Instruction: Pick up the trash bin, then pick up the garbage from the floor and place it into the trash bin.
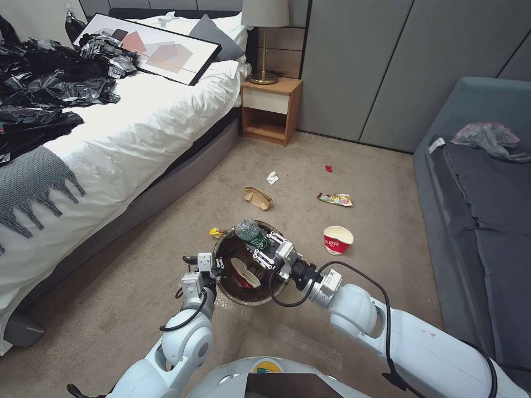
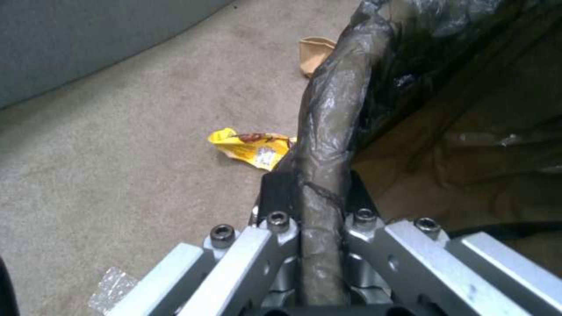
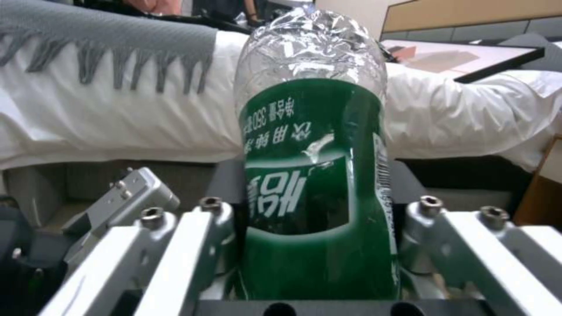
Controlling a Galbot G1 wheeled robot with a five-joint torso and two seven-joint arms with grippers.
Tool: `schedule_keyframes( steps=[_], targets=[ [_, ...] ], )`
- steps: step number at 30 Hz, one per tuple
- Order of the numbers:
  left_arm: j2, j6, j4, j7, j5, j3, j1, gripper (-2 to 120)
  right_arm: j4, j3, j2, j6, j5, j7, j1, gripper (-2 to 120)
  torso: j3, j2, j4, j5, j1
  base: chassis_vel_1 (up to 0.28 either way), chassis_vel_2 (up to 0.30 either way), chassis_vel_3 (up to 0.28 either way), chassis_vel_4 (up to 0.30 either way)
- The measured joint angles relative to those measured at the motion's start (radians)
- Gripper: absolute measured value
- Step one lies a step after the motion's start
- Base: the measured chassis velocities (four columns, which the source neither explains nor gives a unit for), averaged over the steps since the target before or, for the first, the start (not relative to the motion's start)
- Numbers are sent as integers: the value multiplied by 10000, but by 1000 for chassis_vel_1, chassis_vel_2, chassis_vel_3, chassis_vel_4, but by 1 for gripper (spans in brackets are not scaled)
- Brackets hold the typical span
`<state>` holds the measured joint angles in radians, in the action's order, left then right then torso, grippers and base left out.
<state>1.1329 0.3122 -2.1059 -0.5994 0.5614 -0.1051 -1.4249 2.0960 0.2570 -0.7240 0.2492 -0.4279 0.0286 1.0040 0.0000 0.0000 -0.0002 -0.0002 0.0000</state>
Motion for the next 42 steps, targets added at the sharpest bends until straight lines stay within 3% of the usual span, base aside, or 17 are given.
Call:
schedule_keyframes(
  steps=[3,4,5,10,13,16,28,33,35,36,39,40,42],
  targets=[
    [0,0,0,0,0,0,0,3,0,0,0,0,0,0,0,37,0,0,0,0,0,0,0,0,0],
    [7,-7,-7,3,-3,-13,-1,3,-222,340,-127,9,86,33,-177,54,0,0,1,0,0,0,0,0,0],
    [9,-7,-14,4,-4,-18,0,3,-292,430,-172,10,112,59,-232,61,0,0,2,1,0,0,0,0,0],
    [11,-10,-23,3,-4,-44,5,3,-403,571,-224,10,149,134,-347,72,0,0,2,1,0,0,0,0,0],
    [36,-17,-23,3,-4,-60,4,3,-506,689,-215,-22,186,169,-470,91,0,0,1,1,0,0,0,0,0],
    [62,-20,-18,3,-4,-61,5,3,-537,732,-229,-26,200,188,-505,98,0,0,1,1,0,0,0,0,0],
    [134,-21,114,5,-1,-27,95,3,-494,758,-302,-14,170,251,-669,100,0,0,2,2,0,0,0,0,0],
    [131,-44,129,12,-29,-51,90,3,382,-309,-54,-717,-492,1098,-436,100,0,0,2,3,0,0,0,0,0],
    [141,-79,132,33,-58,-75,58,3,918,-1297,331,-1556,-775,2202,-290,100,0,0,0,3,0,0,0,0,0],
    [141,-79,132,33,-58,-75,58,3,918,-1297,331,-1556,-775,2202,-290,100,0,0,0,3,0,0,0,0,0],
    [160,-93,129,36,-64,-117,62,3,1329,-2955,319,-3193,-1170,3998,157,100,0,0,4,3,0,0,0,0,0],
    [160,-93,129,36,-64,-117,62,3,1329,-2955,319,-3193,-1170,3998,157,100,0,0,4,3,0,0,0,0,0],
    [153,-101,118,36,-69,-142,53,3,1440,-3952,190,-3669,-1186,4453,728,100,0,0,1,4,0,0,0,0,0]
  ],
)
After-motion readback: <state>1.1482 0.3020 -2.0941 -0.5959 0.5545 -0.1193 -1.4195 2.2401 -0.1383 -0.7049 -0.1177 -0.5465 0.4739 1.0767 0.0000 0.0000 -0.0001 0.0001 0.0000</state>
